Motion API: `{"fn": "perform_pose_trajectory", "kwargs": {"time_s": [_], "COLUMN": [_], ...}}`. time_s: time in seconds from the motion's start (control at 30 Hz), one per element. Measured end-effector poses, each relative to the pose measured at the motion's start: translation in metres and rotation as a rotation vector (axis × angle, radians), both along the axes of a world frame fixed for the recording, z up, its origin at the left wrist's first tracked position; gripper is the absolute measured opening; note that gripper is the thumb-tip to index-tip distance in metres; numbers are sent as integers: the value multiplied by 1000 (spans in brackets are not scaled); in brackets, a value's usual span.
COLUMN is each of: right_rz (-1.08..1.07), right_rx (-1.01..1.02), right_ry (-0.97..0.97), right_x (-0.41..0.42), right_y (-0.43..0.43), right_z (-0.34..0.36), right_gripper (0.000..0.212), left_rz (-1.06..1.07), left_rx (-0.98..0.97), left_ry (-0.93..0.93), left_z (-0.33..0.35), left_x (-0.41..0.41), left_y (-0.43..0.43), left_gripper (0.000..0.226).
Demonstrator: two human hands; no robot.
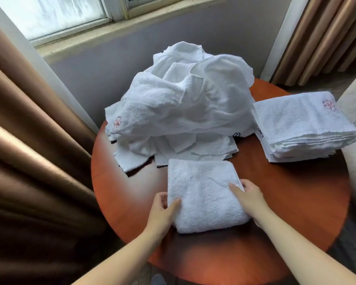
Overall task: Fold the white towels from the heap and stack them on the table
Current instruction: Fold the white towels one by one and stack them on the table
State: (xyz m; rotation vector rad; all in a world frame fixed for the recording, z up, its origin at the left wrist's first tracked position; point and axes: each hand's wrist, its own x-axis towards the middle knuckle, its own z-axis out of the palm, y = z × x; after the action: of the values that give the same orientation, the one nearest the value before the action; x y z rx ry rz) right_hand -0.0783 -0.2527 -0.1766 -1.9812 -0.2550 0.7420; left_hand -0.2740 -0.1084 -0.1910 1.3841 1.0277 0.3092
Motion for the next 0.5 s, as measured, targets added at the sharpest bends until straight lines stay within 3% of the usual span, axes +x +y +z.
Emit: {"fn": "perform_pose_trajectory", "kwargs": {"time_s": [0.1, 0.17, 0.27, 0.37, 0.5], "right_rz": [72, 232, 473, 589, 583], "right_rx": [-35, -44, -157, -229, -189], "right_ry": [184, 287, 260, 155, 143], "right_x": [3, 8, 12, 13, 19], "right_y": [-20, -30, -32, -27, -28], "right_z": [-8, -7, -4, 6, 11], "right_gripper": [15, 35, 69, 62, 63], "left_rz": [-137, -267, -324, -341, -346], "left_rx": [30, 53, 160, 258, 343], "left_ry": [63, 92, 106, 129, 130], "left_z": [-4, -5, -4, 2, 4], "left_x": [-17, -27, -29, -24, -26], "left_y": [-1, -5, -8, -7, -4], "left_gripper": [62, 68, 63, 53, 40]}}
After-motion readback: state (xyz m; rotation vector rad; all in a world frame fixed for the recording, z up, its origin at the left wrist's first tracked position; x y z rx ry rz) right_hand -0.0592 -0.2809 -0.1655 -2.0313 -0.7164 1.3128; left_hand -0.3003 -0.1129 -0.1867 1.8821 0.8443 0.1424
